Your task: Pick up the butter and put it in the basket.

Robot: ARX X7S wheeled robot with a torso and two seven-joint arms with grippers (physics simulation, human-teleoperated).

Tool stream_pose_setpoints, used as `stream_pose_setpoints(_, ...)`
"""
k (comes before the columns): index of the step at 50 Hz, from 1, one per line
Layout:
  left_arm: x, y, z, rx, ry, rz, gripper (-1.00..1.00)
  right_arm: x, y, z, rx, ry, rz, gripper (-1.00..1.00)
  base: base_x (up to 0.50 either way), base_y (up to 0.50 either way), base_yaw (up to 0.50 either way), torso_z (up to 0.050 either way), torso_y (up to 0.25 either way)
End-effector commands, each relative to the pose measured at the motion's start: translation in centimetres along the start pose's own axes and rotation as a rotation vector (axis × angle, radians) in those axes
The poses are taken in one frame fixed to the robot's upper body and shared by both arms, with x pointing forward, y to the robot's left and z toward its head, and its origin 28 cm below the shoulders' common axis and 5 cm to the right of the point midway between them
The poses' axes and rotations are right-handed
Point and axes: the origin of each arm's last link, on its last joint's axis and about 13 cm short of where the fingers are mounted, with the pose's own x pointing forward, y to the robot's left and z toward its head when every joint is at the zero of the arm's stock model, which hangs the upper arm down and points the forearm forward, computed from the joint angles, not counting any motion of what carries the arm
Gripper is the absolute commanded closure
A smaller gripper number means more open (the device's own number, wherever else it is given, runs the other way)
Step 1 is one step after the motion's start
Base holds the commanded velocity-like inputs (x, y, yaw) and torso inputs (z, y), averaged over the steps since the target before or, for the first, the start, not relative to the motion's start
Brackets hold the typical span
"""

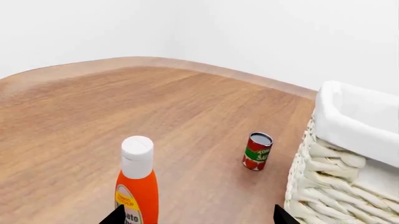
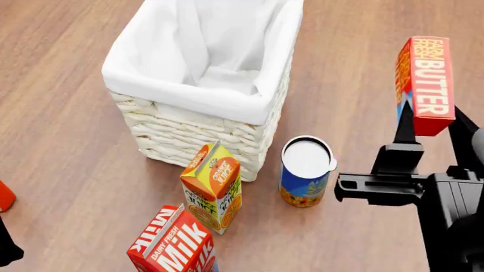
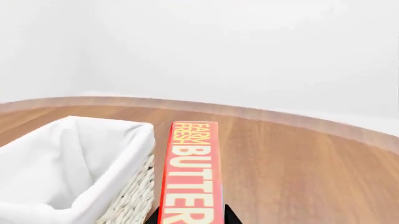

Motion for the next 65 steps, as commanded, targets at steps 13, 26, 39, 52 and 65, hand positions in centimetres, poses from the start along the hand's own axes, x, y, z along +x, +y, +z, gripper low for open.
stream_pose_setpoints(13, -0.2, -0.1, 0.0, -0.001, -0.001, -0.002, -1.0, 5.2, -1.0, 4.5, -0.007, 0.009, -0.03, 1.0, 0.0, 0.0, 0.0, 0.0, 0.002)
stream_pose_setpoints(26, -0.5, -0.5, -0.4, 0.008, 0.003, -0.022, -1.0, 8.1, -0.8, 5.8, 0.044, 0.068, 0.0, 1.0, 0.0, 0.0, 0.0, 0.001, 0.002)
stream_pose_setpoints(39, -0.6, -0.7, -0.6, 0.012, 0.006, -0.029, -1.0, 10.8, -1.0, 6.5, 0.063, 0.161, 0.019, 1.0, 0.0, 0.0, 0.0, 0.0, 0.002)
stream_pose_setpoints(52, -0.9, -0.8, -0.4, 0.009, 0.002, -0.039, -1.0, 12.8, 0.8, 8.0, 0.088, 0.181, 0.121, 1.0, 0.0, 0.0, 0.0, 0.001, 0.002)
stream_pose_setpoints(65, -1.0, -0.8, -0.2, 0.0, -0.002, -0.039, -1.0, 14.9, 2.8, 8.0, 0.089, 0.215, 0.189, 1.0, 0.0, 0.0, 0.0, 0.001, 0.002)
